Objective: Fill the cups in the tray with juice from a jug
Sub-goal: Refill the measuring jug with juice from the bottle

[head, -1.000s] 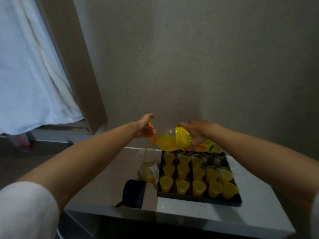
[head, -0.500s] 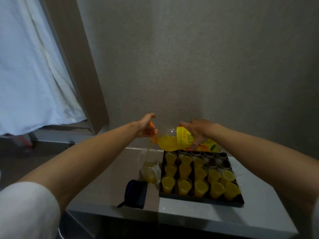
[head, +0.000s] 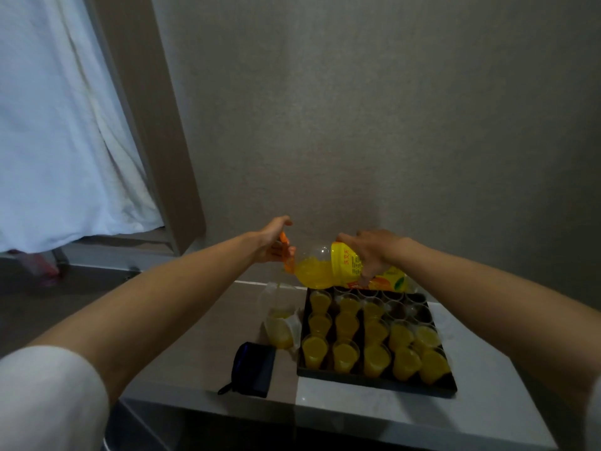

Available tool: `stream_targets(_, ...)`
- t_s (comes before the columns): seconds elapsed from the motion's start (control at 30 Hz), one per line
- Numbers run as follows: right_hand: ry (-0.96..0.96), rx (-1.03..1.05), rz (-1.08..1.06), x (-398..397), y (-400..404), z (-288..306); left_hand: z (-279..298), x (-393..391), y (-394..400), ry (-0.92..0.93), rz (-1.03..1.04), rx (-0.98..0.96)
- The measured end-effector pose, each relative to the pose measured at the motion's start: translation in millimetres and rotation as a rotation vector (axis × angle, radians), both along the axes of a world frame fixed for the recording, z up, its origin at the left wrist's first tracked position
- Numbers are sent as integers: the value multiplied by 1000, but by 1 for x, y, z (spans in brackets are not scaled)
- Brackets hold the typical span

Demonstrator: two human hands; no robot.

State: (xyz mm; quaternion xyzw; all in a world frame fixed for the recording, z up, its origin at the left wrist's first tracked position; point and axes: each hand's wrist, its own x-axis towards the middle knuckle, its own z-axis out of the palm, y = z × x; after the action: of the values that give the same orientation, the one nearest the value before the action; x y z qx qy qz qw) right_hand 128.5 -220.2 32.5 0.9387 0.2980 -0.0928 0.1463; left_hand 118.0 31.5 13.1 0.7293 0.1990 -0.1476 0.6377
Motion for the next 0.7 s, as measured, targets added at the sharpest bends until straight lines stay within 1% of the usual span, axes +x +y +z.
stream_targets(0.7, 20, 7, -19, -2, 6, 8, 5, 0, 1, -5, 15, -17)
